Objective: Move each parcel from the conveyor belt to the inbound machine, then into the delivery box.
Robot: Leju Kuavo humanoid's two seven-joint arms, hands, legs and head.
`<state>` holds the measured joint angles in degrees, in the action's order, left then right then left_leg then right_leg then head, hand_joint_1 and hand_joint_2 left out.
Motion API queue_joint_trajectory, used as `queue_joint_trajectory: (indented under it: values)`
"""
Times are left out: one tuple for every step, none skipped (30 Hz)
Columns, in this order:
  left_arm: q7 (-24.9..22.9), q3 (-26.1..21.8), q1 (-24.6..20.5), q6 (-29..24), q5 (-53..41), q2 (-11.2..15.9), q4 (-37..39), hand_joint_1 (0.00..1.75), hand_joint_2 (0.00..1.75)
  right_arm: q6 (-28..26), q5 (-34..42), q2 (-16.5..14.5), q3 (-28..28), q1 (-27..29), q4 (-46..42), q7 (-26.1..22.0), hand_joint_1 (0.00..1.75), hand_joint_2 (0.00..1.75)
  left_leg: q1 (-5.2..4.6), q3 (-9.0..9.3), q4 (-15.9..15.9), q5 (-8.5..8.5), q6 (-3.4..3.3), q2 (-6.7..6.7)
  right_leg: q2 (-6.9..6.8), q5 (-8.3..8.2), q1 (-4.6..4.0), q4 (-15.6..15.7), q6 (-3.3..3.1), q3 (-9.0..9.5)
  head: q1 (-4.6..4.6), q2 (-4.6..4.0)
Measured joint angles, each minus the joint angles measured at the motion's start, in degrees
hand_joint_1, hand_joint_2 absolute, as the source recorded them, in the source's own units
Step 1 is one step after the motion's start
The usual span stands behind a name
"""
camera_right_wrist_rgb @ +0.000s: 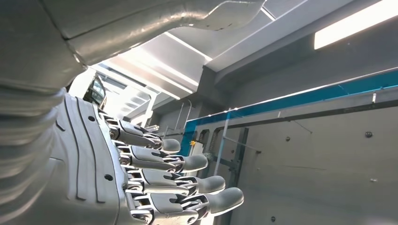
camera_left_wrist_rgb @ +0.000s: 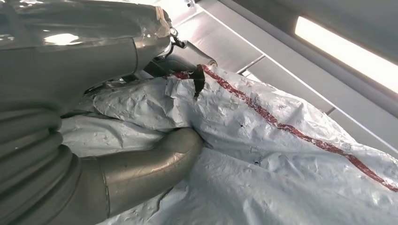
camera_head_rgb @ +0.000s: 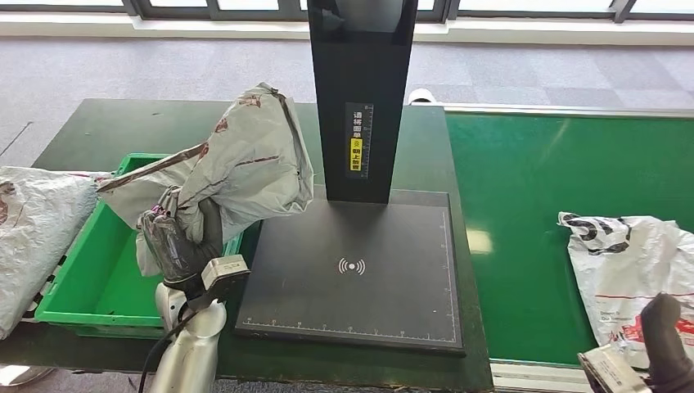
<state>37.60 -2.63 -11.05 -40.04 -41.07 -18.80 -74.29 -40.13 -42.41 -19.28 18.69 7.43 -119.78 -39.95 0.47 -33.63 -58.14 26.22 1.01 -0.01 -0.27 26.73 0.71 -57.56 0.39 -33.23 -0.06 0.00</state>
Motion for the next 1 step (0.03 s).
queue_joint_trajectory:
  values:
    - [-0.1,-0.1,0.0,0.0,-0.4,0.0,0.1,1.75,1.75,0.0,0.0,0.0,0.0,0.0,0.0,0.0,0.0,1.75,0.0,0.0,0.0,0.0,0.0,0.0,0.0,0.0,0.0,0.0,0.0,0.0,0.0,0.0]
